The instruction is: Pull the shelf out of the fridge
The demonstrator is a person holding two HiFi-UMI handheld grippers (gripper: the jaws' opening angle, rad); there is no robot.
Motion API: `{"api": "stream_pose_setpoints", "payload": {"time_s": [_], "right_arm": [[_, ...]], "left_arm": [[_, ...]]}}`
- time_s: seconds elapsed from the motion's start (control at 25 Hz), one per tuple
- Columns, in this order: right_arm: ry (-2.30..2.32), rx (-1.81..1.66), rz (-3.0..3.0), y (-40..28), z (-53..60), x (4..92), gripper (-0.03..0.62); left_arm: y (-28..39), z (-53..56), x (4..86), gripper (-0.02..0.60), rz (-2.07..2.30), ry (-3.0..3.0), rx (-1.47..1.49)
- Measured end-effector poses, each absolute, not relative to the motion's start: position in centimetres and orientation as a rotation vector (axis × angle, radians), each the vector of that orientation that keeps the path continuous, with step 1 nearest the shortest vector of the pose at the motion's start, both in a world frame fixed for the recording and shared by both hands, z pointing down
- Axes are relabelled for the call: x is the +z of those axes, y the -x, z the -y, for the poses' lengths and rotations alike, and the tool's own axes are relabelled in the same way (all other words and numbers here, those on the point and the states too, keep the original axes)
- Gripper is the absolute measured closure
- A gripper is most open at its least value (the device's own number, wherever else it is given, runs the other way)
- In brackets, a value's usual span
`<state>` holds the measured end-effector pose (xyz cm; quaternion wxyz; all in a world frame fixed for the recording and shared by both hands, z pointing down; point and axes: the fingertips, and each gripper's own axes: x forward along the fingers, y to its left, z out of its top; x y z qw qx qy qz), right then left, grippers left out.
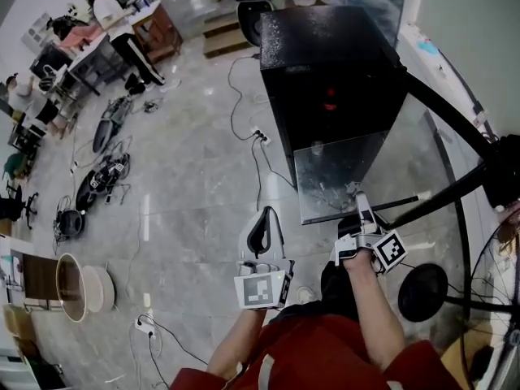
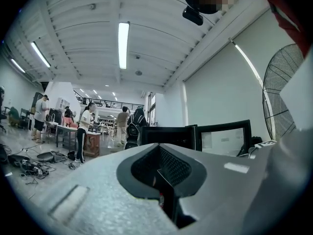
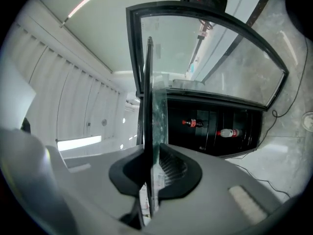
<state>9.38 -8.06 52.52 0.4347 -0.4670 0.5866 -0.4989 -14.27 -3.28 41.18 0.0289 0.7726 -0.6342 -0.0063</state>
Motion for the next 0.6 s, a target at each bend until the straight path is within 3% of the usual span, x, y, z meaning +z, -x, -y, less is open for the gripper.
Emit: {"api": "stream_pose_setpoints", "payload": {"time_s": [0.6], "right_arm": [[1.053,-1.228,-1.486,-10.3,-0.6,44.6,0.576]], "left_arm": [[15.9,-1.0,39.1,0.584,1.992,-2.450,-0.038]]}}
